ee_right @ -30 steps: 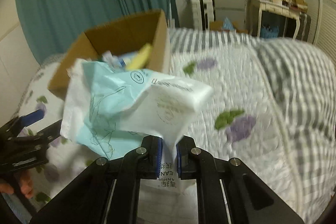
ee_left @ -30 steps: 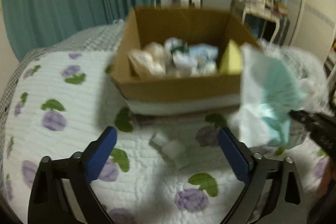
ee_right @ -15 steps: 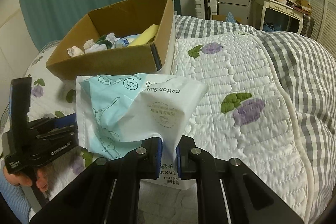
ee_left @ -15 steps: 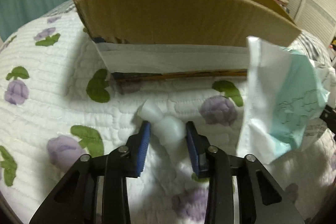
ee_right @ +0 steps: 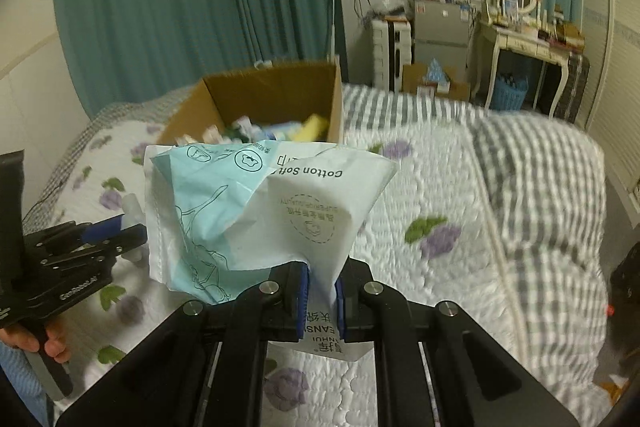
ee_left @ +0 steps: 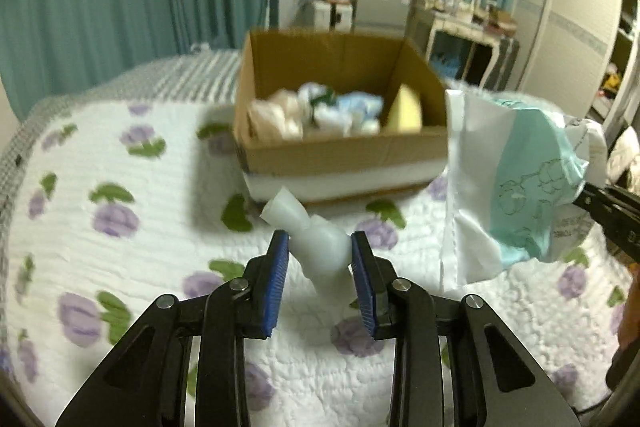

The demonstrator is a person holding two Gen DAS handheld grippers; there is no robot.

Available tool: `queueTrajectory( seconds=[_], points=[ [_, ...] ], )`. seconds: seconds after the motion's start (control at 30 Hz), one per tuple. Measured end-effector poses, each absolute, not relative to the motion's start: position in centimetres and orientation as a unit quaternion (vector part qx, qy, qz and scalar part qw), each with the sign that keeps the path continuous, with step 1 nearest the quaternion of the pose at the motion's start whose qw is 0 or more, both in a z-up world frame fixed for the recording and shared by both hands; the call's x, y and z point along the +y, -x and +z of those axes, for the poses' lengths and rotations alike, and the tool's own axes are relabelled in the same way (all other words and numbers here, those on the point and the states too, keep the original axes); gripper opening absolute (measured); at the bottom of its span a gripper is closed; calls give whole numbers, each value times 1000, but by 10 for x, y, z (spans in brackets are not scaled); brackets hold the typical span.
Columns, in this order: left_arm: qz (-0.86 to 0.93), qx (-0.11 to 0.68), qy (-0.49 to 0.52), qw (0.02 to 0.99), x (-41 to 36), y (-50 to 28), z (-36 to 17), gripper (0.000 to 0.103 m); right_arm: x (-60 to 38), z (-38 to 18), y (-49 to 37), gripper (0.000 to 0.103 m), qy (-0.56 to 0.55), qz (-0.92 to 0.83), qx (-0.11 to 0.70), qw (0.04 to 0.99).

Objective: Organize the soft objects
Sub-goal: 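Lower the towel packet and bottle into the box and open both grippers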

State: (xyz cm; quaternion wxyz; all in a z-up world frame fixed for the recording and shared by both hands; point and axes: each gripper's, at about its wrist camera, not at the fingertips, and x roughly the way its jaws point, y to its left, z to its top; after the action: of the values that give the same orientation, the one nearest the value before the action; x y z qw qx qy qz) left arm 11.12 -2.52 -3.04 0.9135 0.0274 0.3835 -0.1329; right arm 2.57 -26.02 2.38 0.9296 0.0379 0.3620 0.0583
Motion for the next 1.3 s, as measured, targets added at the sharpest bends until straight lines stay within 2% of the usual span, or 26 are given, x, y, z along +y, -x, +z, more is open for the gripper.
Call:
queueTrajectory(
  seconds=[0.23,0.4,0.67,0.8,0.87,0.9,0.93,0.97,1.0,1.03,1.1,1.23,1.3],
  points=[
    [-139,326,-22,935,-22,-138,30,31,-249,86,-62,10,-20,64,311,948],
    [-132,304,-31,943,-23,-180,44,31,-236,99,-123,10,6,57,305,951],
    [-130,310,-51,940,-43,-247,12,32,-216,39,-233,10,2,96,381,920],
    [-130,319,-69,936,-52,-272,-14,36,-210,12,-260,10,3,103,395,913],
    [-132,325,-72,934,-53,-279,-22,37,-211,8,-265,18,-10,108,387,916],
    [-130,328,-72,933,-54,-281,-25,39,-211,8,-264,35,-12,108,384,917],
    [-127,332,-70,932,-55,-281,-27,39,-212,8,-263,60,-15,106,380,919],
    [-125,335,-68,931,-54,-281,-28,40,-214,11,-260,69,-20,104,373,922],
    [-124,337,-67,931,-54,-280,-28,46,-217,15,-257,73,-26,101,363,926],
    [-119,338,-68,931,-55,-276,-26,57,-218,18,-252,73,-28,98,359,928],
    [-104,326,-71,937,-55,-268,-19,70,-223,30,-242,75,-28,85,346,934],
    [-104,292,-67,948,-52,-239,14,81,-230,68,-211,81,-14,67,314,947],
    [-101,273,-66,954,-51,-223,36,83,-231,95,-193,83,-6,60,296,953]
  ],
)
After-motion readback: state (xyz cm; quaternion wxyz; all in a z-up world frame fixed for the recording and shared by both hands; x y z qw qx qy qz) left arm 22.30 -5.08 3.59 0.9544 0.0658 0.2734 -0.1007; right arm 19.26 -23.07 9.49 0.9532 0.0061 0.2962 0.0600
